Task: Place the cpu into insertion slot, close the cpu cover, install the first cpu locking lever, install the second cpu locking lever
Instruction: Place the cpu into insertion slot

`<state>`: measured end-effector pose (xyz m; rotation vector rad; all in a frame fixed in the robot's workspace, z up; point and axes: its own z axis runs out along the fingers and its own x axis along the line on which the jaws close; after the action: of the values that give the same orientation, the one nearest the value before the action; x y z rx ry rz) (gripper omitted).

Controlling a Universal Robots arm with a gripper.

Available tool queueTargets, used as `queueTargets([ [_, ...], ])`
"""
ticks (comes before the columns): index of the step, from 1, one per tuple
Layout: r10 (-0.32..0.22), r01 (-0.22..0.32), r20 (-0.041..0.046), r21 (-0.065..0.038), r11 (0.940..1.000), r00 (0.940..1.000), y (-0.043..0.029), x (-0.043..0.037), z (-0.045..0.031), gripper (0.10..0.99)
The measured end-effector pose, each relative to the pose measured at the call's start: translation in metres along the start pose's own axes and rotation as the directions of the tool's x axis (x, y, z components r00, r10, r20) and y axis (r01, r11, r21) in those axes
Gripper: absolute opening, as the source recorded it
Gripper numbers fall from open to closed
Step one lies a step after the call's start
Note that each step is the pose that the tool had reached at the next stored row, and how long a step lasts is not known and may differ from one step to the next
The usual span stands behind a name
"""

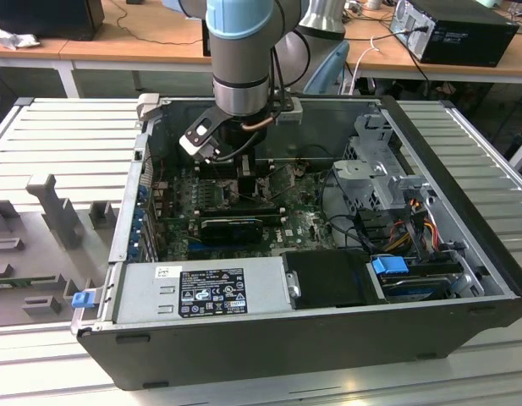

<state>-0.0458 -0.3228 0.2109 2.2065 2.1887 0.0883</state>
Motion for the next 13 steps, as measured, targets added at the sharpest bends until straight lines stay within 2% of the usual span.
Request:
queueTargets([
  [13,0.002,-0.002,0.0001,0.001,1.0000,1.0000,0.0010,0.0001,0.0039,0.533],
])
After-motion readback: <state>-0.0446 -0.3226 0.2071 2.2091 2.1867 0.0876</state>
